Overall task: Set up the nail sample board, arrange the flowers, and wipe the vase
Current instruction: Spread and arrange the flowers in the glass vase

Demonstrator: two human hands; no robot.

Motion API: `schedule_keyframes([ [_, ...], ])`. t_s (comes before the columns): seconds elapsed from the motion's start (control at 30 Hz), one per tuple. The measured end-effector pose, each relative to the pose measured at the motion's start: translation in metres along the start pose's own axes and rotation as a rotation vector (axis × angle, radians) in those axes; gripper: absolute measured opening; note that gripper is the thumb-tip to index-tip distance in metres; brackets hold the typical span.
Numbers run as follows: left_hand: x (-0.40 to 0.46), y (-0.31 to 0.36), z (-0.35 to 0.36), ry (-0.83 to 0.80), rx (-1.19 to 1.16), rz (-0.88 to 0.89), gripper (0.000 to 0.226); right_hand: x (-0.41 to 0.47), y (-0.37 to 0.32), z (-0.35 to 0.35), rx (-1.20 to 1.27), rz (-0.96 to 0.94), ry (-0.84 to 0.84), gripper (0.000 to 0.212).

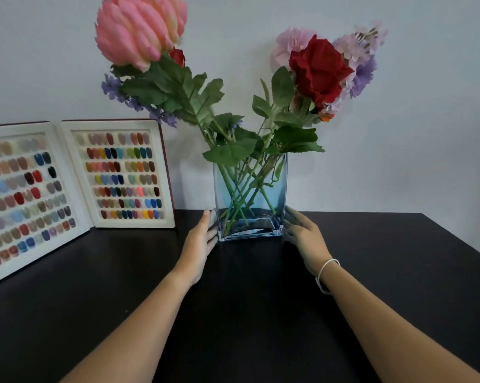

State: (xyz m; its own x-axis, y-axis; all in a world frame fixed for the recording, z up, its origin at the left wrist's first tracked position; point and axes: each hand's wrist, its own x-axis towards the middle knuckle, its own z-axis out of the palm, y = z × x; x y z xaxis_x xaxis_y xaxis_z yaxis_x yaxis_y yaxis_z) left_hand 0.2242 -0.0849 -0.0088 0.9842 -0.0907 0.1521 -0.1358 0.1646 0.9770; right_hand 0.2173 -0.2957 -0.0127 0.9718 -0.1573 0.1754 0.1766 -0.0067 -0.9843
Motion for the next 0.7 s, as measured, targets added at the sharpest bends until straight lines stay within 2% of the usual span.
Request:
schedule_keyframes([
  [0.5, -0.027, 0.001, 0.005, 0.017, 0.035, 0.032, 0.05, -0.004, -0.007, 0.001, 0.085, -0.006, -0.009, 0.055],
  [0.7, -0.03, 0.003, 0.006, 0.006, 0.056, 0.041, 0.05, -0.009, -0.008, 0.005, 0.015, 0.001, 0.011, 0.056],
])
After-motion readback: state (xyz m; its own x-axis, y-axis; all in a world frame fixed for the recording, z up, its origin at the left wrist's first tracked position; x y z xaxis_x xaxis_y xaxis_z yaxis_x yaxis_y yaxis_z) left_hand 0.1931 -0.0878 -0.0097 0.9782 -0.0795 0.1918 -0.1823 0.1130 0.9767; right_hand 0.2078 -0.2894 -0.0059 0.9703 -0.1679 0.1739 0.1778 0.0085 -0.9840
